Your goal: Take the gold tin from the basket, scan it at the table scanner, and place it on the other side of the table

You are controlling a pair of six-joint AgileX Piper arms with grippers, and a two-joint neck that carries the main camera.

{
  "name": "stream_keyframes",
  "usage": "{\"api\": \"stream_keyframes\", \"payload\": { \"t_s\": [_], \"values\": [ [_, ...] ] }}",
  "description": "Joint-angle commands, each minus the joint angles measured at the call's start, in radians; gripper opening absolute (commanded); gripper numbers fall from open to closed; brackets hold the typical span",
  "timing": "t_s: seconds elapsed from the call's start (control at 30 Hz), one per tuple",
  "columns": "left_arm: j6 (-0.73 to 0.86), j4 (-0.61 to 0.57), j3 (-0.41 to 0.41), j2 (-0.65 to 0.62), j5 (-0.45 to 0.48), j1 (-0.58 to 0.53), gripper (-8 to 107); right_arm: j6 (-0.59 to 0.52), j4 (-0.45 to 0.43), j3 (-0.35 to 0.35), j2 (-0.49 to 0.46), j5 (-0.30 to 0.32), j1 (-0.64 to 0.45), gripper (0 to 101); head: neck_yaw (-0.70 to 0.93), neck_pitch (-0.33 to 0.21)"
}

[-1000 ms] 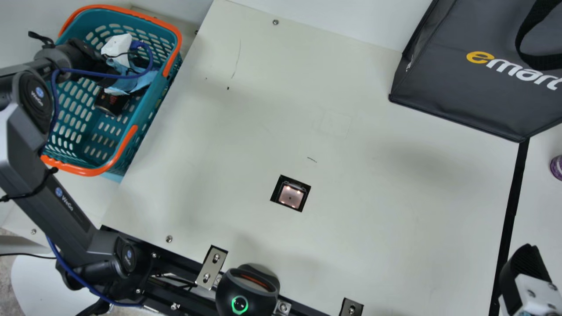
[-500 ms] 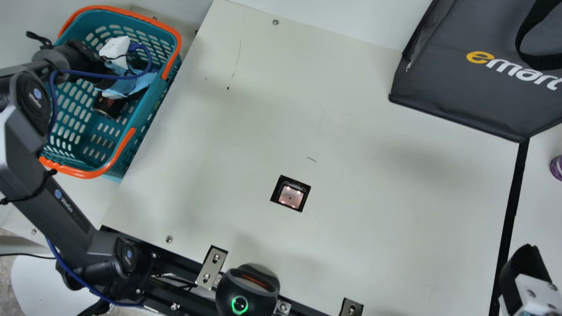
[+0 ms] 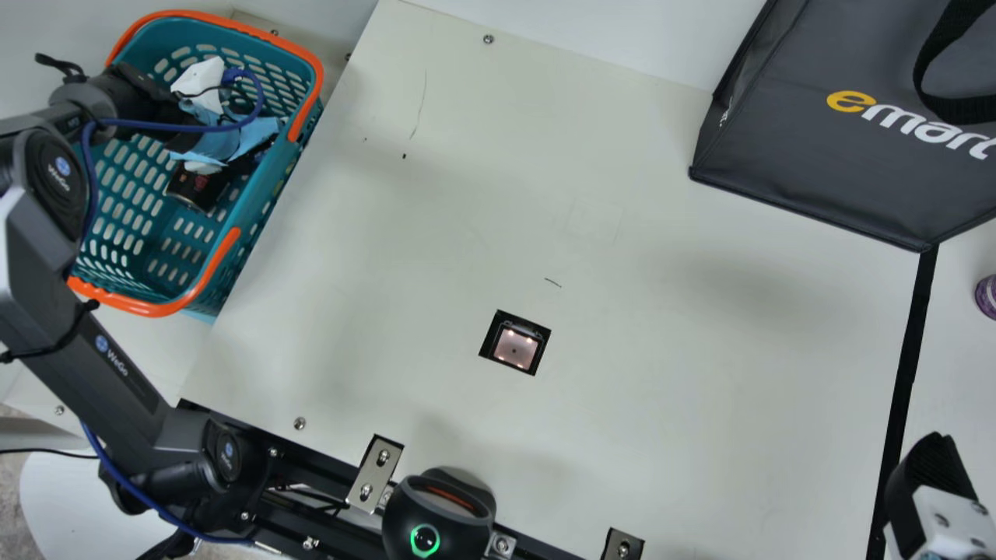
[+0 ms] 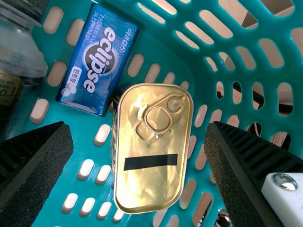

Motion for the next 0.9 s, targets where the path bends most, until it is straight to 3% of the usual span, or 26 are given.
{"api": "stream_keyframes", "payload": {
  "t_s": [0.0, 0.47, 0.87],
  "values": [
    [-0.034, 0.011, -0.006, 0.005, -0.003, -0.004, 90, 0.000, 0.000, 0.000, 0.000, 0.000, 0.000, 95, 0.002, -0.029],
    [-0.256, 0.069, -0.071, 0.060, -0.006, -0.037, 90, 0.000, 0.000, 0.000, 0.000, 0.000, 0.000, 95, 0.002, -0.029],
    [-0.342, 0.135, -0.088, 0.088, -0.013, -0.053, 90, 0.000, 0.000, 0.000, 0.000, 0.000, 0.000, 95, 0.002, -0.029]
  ]
}}
